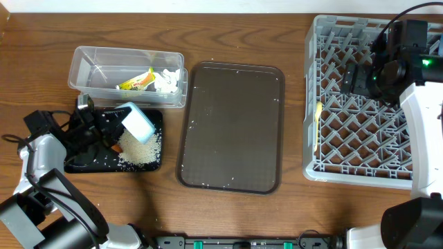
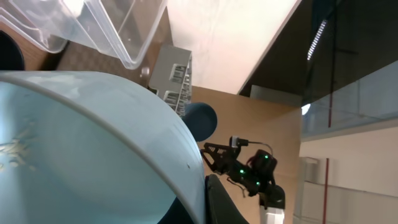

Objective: Sort waste into correct bins and load items into the dishwasher rack
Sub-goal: 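Carry bowl with left gripper over black tray and tip out rice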

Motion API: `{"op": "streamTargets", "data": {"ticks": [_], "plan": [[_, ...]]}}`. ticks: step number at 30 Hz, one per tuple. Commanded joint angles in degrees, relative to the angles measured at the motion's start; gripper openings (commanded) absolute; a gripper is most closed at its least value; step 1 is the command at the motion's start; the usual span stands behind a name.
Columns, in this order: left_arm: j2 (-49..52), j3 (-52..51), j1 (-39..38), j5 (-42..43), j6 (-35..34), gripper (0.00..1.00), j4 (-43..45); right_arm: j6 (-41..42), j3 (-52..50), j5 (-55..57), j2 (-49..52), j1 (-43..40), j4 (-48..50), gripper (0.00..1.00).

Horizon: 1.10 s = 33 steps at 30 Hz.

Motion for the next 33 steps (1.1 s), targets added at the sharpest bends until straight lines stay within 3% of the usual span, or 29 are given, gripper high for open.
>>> {"op": "streamTargets", "data": {"ticks": [1, 4, 8, 13, 17, 21, 24, 33], "plan": [[0.13, -0.02, 0.44, -9.09, -0.81, 0.06, 0.48, -0.42, 0.28, -0.22, 0.02, -0.07, -0.09, 0.93], [0.13, -0.02, 0.44, -11.56, -2.01, 0.06, 0.72, -0.42, 0.28, -0.22, 0.02, -0.07, -0.17, 0.93], [0.11, 0.07, 0.44, 2.32, 3.43, 0.06, 5.44, -0.42, 0.28, -0.22, 0.02, -0.07, -0.31, 0.93], [0.11, 0.04, 0.55, -2.25, -0.92, 0.06, 6.95, -0.42, 0.28, -0.22, 0.02, -0.07, -0.28, 0.93], [-0.04, 0.07, 0.44, 2.21, 0.31, 0.06, 8.85, -0.42, 0.28, -0.22, 0.02, -0.07, -0.46, 0.93], [0.00, 0.04, 0.55, -3.17, -2.12, 0.06, 8.87, -0.42, 0.28, -0.22, 0.02, -0.07, -0.46, 0.93], [0.00, 0.04, 0.28, 2.32, 1.79, 0.06, 9.49, -0.42, 0.28, -0.22, 0.02, -0.07, -0.55, 0.92], [-1.46, 0.15, -1.36, -3.54, 1.57, 0.06, 9.53, -0.42, 0.28, -0.22, 0.02, -0.07, -0.44, 0.93]]}}
